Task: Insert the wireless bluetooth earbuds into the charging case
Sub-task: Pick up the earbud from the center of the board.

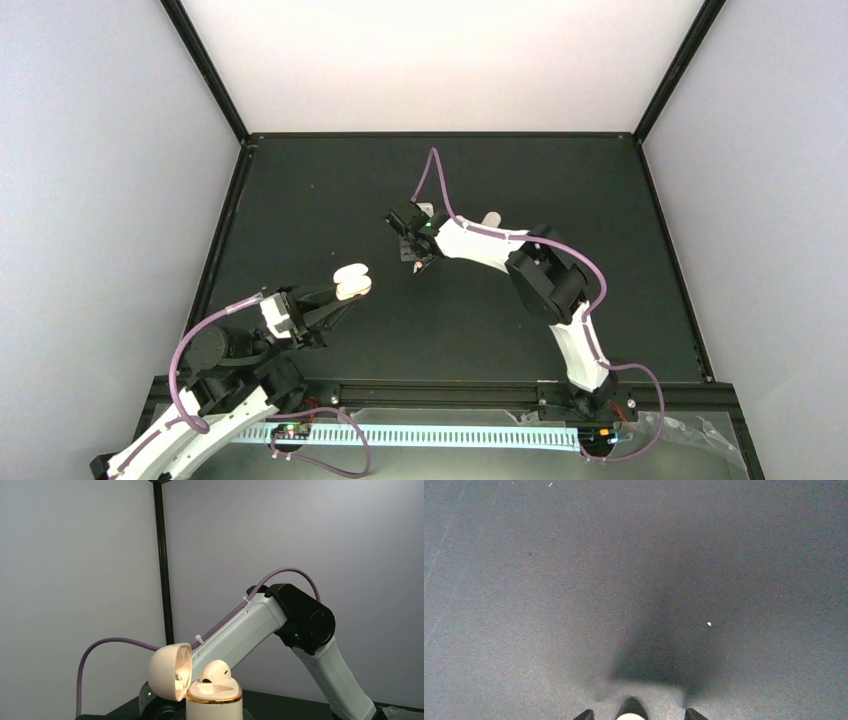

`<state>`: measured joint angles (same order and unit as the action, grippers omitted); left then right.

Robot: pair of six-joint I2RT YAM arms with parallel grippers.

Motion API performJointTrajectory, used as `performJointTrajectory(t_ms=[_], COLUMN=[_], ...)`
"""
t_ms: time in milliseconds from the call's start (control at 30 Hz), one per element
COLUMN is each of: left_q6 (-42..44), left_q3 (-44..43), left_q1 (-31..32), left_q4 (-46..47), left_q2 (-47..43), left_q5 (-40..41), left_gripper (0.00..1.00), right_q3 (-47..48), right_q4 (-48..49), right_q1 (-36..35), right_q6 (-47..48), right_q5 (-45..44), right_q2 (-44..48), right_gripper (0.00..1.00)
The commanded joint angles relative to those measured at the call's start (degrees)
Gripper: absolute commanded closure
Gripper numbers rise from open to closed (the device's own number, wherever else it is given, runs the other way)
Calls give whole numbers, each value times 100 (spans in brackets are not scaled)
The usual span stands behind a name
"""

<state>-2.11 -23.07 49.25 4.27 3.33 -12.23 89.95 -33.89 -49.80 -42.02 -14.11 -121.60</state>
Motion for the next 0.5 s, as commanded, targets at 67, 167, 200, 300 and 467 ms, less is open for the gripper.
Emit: performJointTrajectory(t_ms=[67,167,200,300,467], left_q6=[-36,-44,-45,-44,-41], left_q3=[-40,-40,-40,-40,-40], left_q1=[30,28,31,29,24], left_q4=[8,16,29,37,24], left_q2=[-86,-83,-79,-70,-85], left_q5=[-52,-49,-54,-66,-69], left_gripper=[98,98,98,98,98], right_q3=[309,367,407,614,690], right_q4=[-230,-263,-291,-469,-660], right_q1=[13,7,6,-28,-67], right_q6=[-67,-38,-10,141,235], right_q5=[-151,-87,-55,-94,-92], right_q2=[-261,-329,-379,-556,-658], right_gripper=[55,57,59,62,64])
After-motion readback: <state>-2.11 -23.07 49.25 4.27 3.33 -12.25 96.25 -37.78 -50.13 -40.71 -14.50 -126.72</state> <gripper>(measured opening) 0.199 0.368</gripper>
